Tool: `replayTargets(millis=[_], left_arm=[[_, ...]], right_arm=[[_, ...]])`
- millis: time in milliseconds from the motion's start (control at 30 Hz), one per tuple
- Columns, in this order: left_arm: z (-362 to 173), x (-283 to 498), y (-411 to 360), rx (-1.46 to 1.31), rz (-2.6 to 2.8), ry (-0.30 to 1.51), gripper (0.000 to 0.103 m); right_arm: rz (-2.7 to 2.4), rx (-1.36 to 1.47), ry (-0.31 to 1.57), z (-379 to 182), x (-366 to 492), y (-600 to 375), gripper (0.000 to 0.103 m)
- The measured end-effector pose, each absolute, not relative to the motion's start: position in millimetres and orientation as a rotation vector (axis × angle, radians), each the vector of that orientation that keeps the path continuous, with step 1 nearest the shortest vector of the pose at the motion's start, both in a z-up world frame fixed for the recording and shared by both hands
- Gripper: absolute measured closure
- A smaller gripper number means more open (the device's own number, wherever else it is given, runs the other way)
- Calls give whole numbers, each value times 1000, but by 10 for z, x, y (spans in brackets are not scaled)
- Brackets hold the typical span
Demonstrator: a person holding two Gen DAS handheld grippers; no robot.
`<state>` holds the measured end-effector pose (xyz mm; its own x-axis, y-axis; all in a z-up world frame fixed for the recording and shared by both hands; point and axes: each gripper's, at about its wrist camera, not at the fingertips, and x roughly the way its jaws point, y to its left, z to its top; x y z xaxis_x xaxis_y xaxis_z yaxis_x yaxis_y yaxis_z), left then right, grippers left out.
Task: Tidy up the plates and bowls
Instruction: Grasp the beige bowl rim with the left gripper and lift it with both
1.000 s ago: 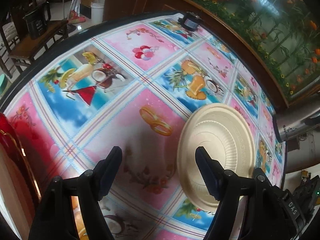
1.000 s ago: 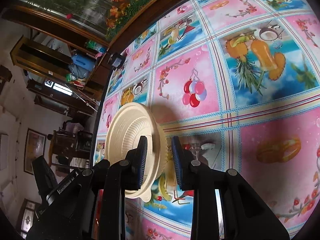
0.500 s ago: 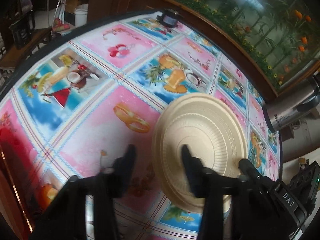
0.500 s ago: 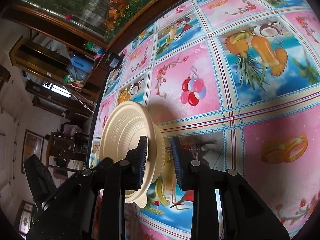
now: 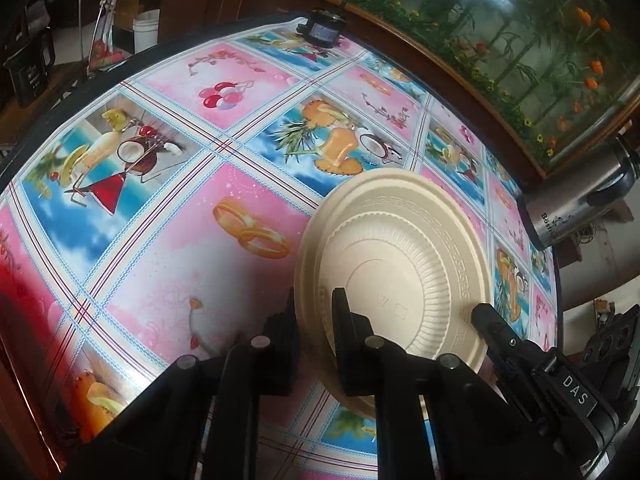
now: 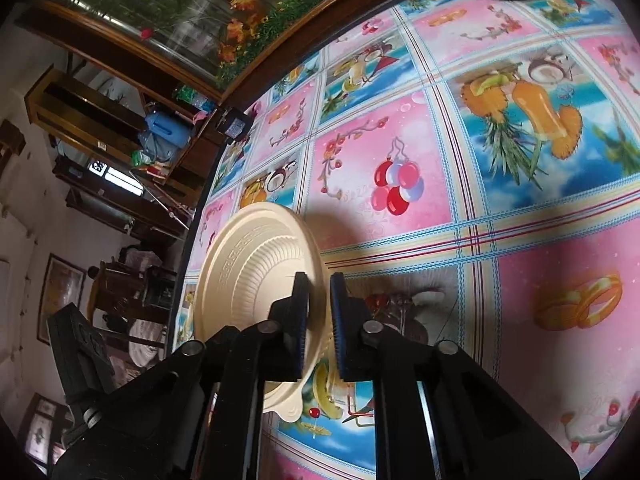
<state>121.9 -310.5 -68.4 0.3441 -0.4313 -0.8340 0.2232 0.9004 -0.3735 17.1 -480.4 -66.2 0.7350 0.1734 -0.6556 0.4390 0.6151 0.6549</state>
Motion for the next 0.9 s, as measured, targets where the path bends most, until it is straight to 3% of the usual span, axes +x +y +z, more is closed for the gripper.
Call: replayTargets(millis=[367, 900], left_arm=[[-563, 1082, -3054, -178, -452, 1145, 91], [-122, 227, -2864, -78, -597, 1052, 91]], right_arm=[[-162, 968, 754, -627, -23, -4753, 95], [-204, 919, 620, -45, -1182, -4338, 95]])
